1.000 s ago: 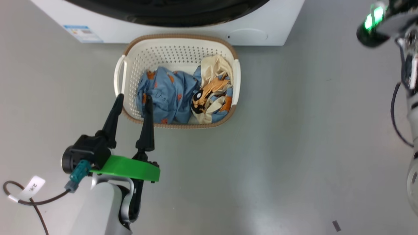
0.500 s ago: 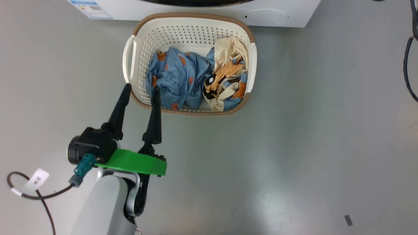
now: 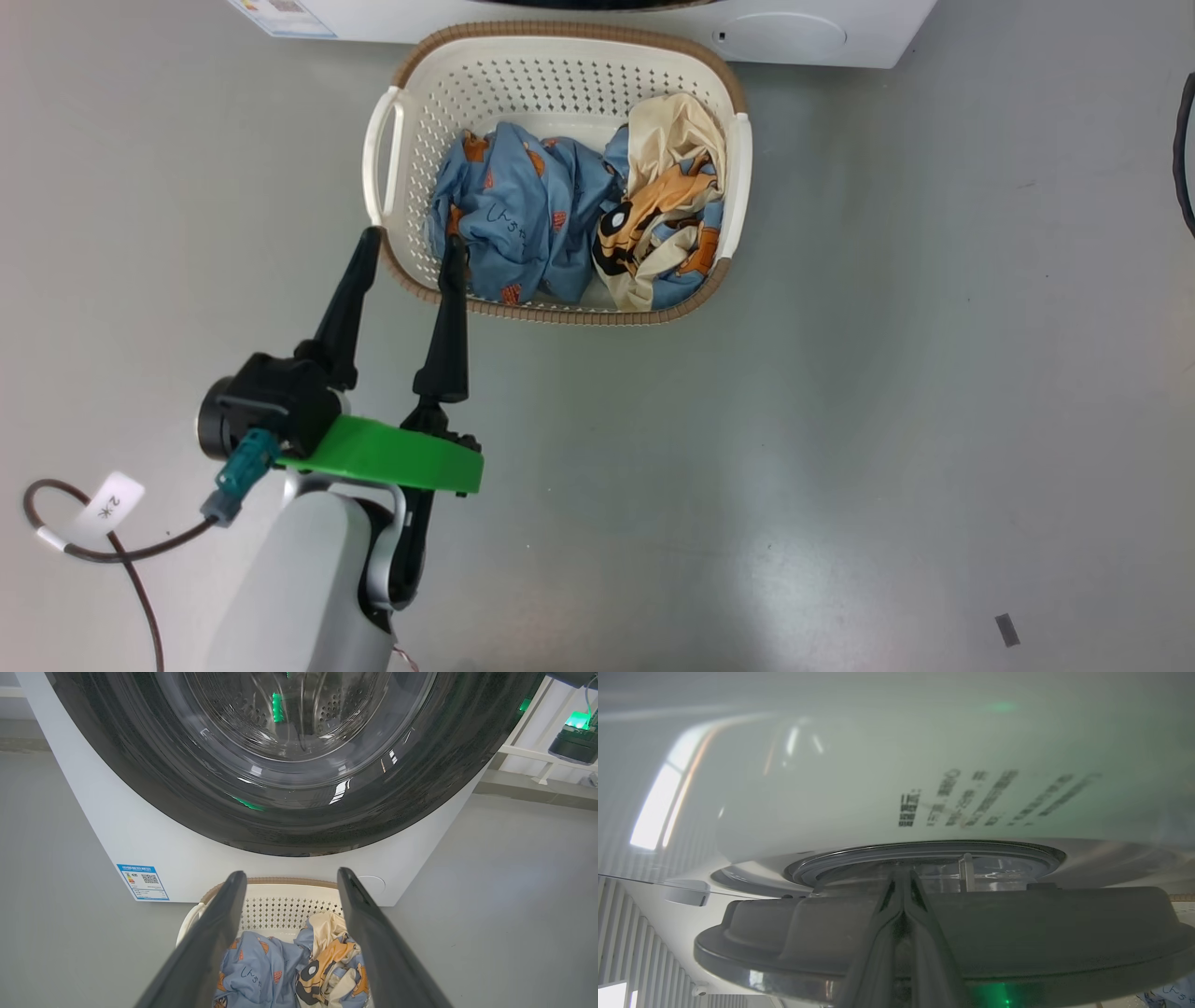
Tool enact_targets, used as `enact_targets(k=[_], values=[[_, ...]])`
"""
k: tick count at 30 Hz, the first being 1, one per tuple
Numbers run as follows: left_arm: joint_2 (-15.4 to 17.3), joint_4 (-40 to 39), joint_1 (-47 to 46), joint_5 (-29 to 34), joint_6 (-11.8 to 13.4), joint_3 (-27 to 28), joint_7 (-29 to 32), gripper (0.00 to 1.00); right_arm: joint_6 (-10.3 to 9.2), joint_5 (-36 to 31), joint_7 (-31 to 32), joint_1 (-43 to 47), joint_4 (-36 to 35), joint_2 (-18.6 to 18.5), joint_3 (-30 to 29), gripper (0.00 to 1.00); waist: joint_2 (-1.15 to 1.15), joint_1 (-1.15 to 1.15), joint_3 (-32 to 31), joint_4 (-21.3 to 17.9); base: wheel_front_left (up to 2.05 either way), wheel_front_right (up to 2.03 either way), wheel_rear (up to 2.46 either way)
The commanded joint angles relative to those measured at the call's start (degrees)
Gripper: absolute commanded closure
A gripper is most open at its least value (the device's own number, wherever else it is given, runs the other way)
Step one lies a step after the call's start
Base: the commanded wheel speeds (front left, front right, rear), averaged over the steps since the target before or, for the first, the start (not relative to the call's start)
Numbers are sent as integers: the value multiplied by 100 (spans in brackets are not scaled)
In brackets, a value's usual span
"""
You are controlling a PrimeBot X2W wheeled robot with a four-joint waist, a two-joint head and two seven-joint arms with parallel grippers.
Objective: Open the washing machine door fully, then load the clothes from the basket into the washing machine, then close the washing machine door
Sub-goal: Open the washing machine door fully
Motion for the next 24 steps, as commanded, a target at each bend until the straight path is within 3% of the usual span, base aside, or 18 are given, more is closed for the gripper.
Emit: enact_targets(k=[1,12,24], values=[[116,-136,-52,-34,49,143,-45,0,9,-65,105,-156,-106,192,37,100,0,0,-3,-5,0,0,0],[116,-75,-34,8,49,162,-45,0,9,-107,635,153,-259,219,154,100,0,0,-44,-58,0,0,0],[116,-12,76,16,8,257,-45,0,9,13,1214,1150,-976,371,166,100,0,0,-320,-123,0,0,0]])
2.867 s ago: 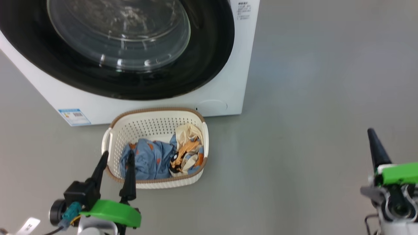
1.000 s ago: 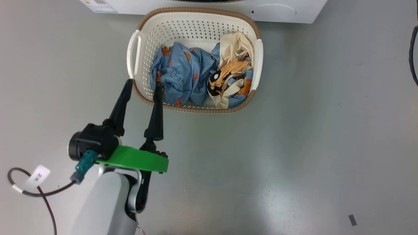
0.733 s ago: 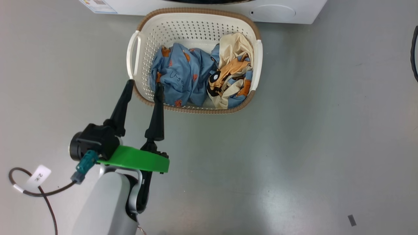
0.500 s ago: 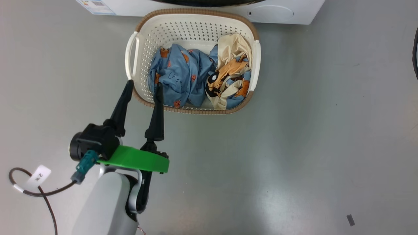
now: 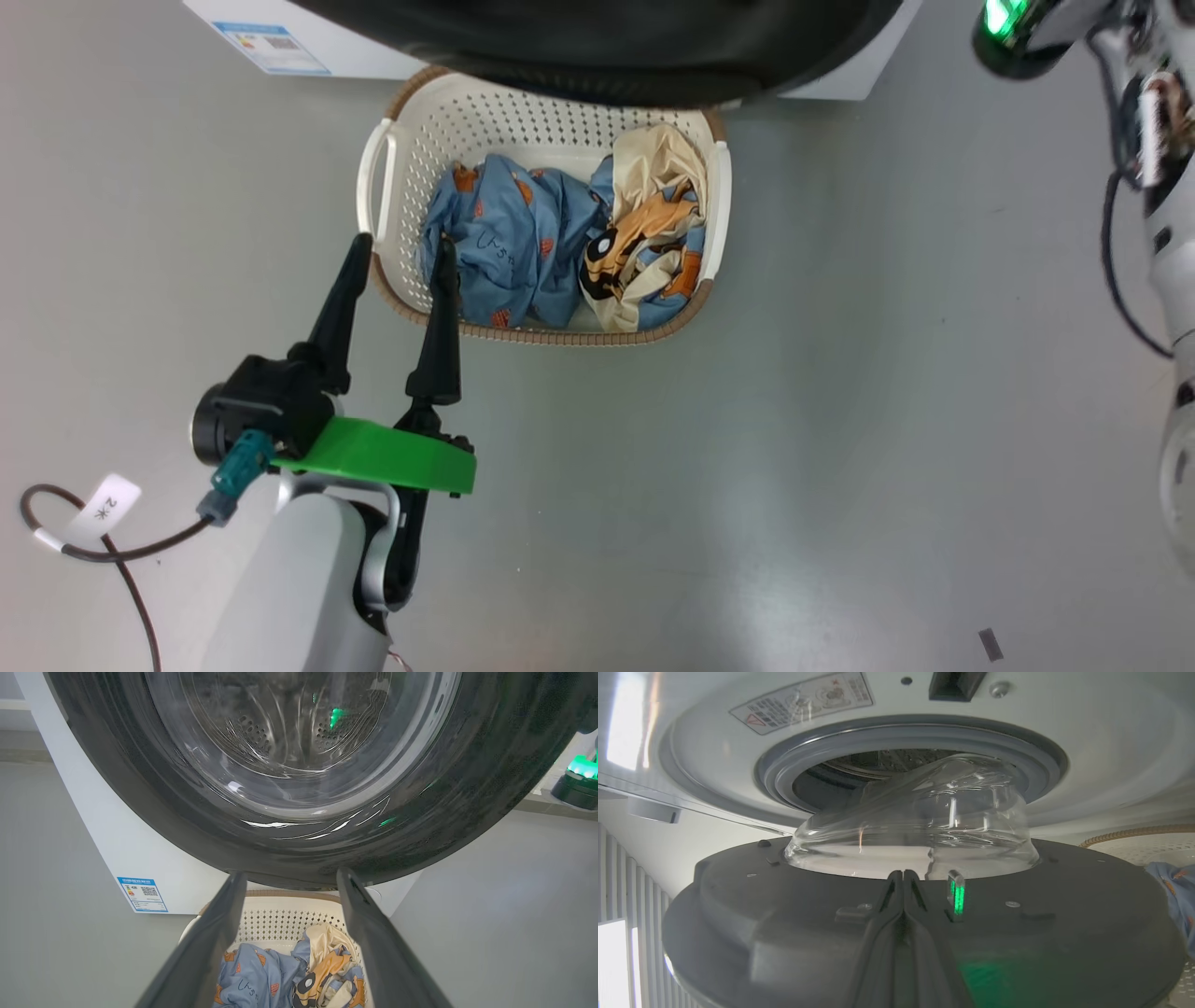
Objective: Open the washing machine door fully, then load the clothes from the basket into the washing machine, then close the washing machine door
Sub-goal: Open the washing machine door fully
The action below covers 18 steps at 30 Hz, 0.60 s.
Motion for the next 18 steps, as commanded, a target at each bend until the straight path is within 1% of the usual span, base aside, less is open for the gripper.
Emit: enact_targets(k=[1,8,9,18], values=[[116,-79,86,17,-1,191,-45,0,9,49,116,264,-221,218,57,100,0,0,-99,-24,0,0,0],[116,32,242,43,-40,227,-45,0,9,119,275,1071,-703,320,23,100,0,0,-405,-69,0,0,0],[116,32,242,43,-40,227,-45,0,9,119,275,1071,-703,320,23,100,0,0,-405,-69,0,0,0],[116,181,449,99,-137,300,-45,0,9,124,356,2092,-1322,549,86,100,0,0,-848,-96,0,0,0]])
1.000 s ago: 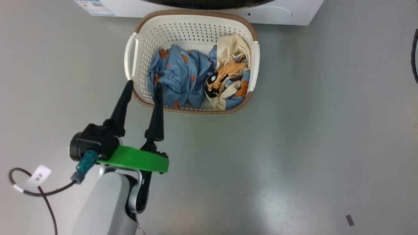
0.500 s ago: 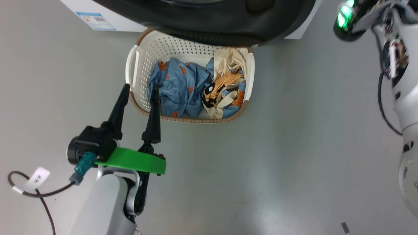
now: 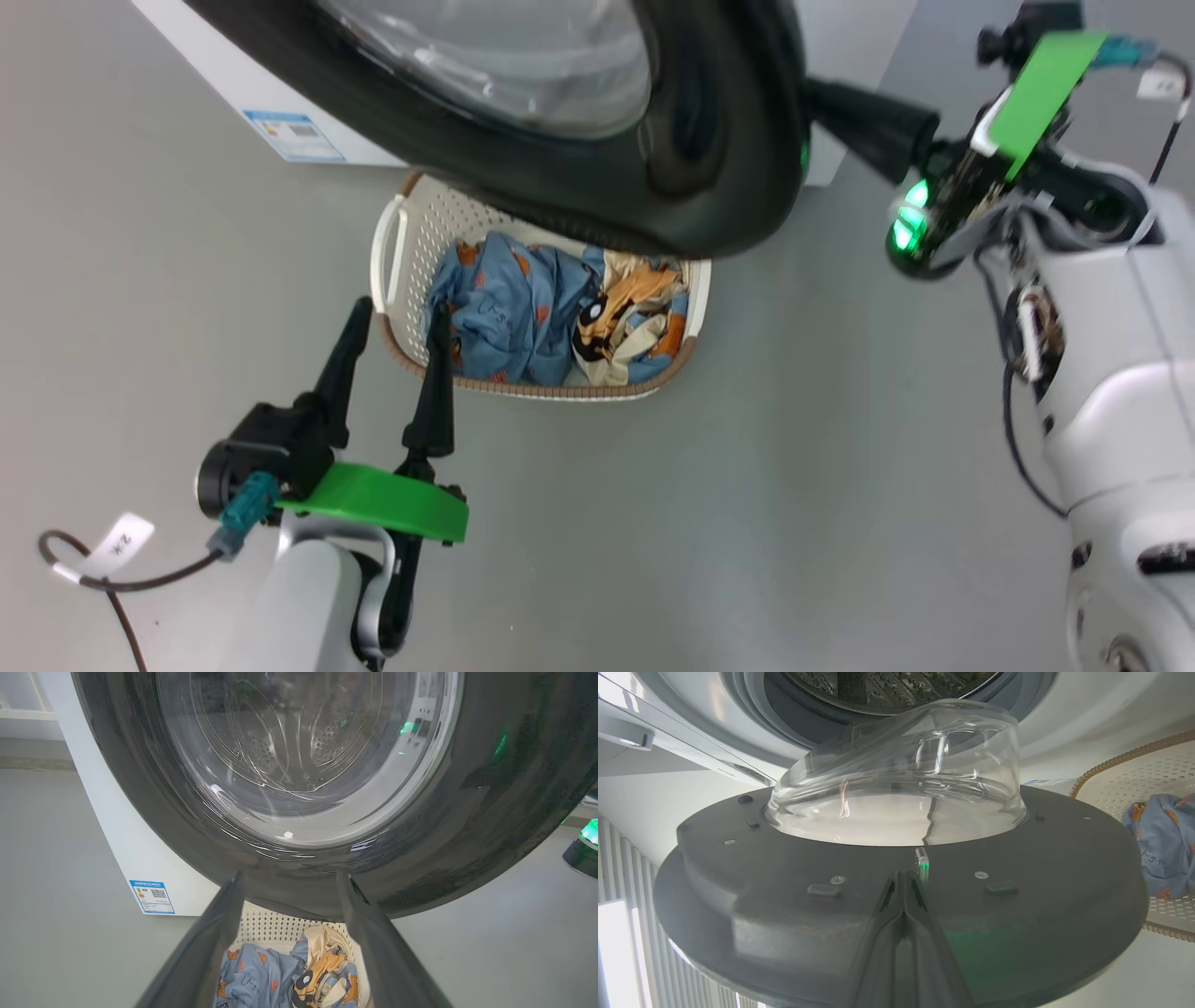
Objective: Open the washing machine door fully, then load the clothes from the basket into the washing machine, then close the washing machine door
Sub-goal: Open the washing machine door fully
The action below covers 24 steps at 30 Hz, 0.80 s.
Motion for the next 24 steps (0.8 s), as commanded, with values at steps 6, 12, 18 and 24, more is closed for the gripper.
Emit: enact_targets(k=[6,12,18,24], values=[[114,17,225,84,-90,201,-45,0,9,37,52,630,-439,303,205,100,0,0,-404,12,0,0,0],[114,178,414,159,-188,203,-45,0,9,128,-9,1244,-661,404,400,100,0,0,-779,37,0,0,0],[114,281,515,198,-269,245,-45,0,9,347,-134,1609,-765,428,726,100,0,0,-1028,49,0,0,0],[114,373,588,228,-345,293,-45,0,9,797,-387,1861,-852,430,1308,100,0,0,-1214,77,0,0,0]])
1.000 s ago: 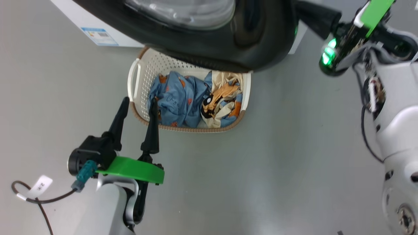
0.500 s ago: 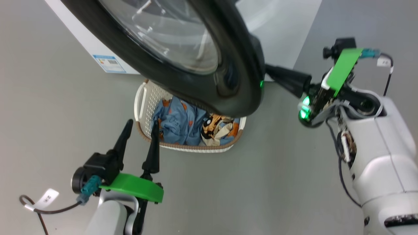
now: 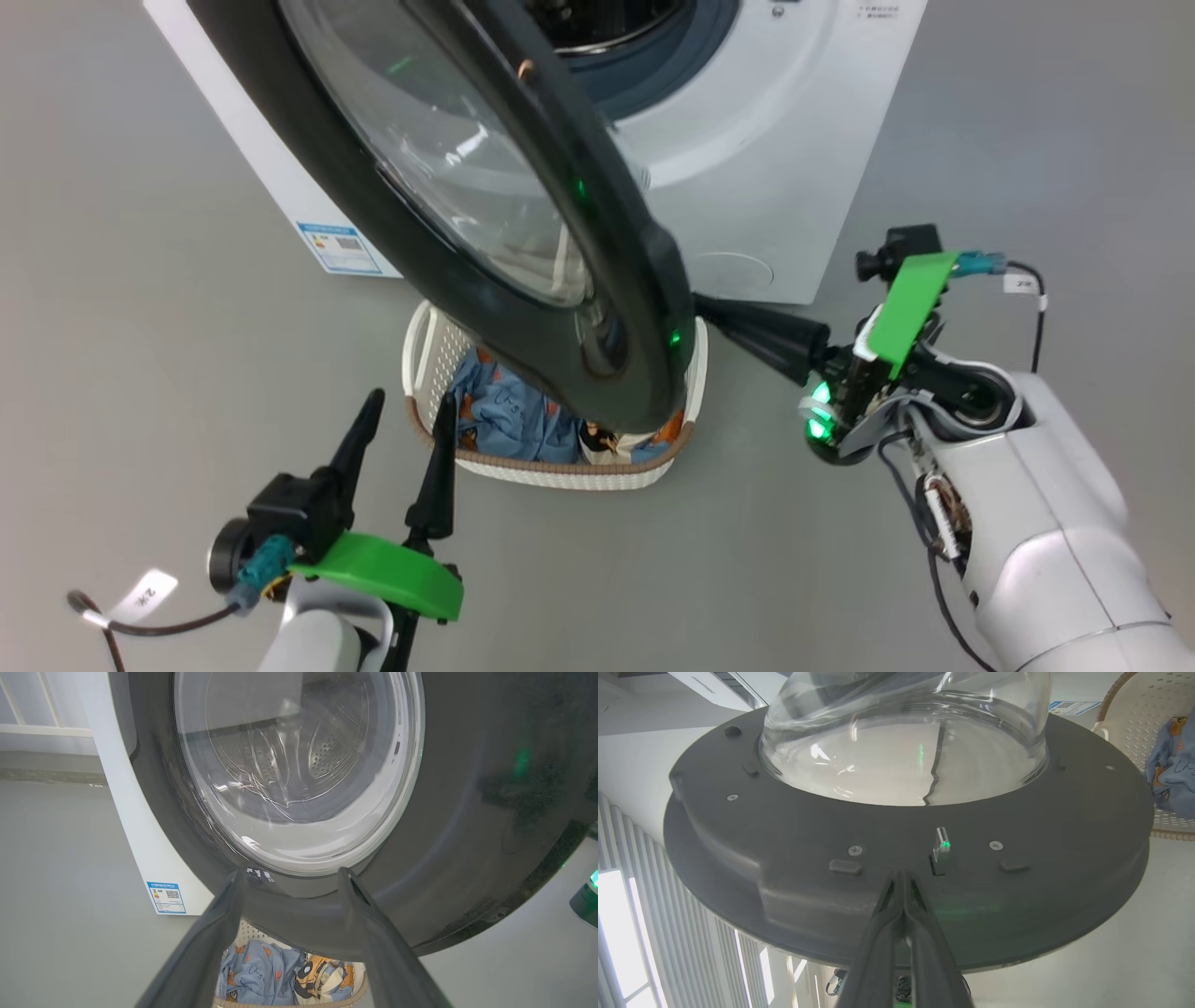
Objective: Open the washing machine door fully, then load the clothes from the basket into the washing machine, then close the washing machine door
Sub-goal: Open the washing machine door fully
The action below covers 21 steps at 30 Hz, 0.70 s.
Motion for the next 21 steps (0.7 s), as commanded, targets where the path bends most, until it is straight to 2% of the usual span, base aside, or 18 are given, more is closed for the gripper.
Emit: enact_targets(k=[1,11,21], values=[[109,-70,30,72,-44,204,-45,0,9,190,-57,75,-203,159,290,100,0,0,-95,28,0,0,0],[109,-19,101,68,-92,240,-45,0,9,607,-402,199,-242,159,934,100,0,0,-235,76,0,0,0],[109,4,155,54,-95,239,-45,0,9,795,-621,249,-242,135,1022,100,0,0,-298,48,0,0,0]])
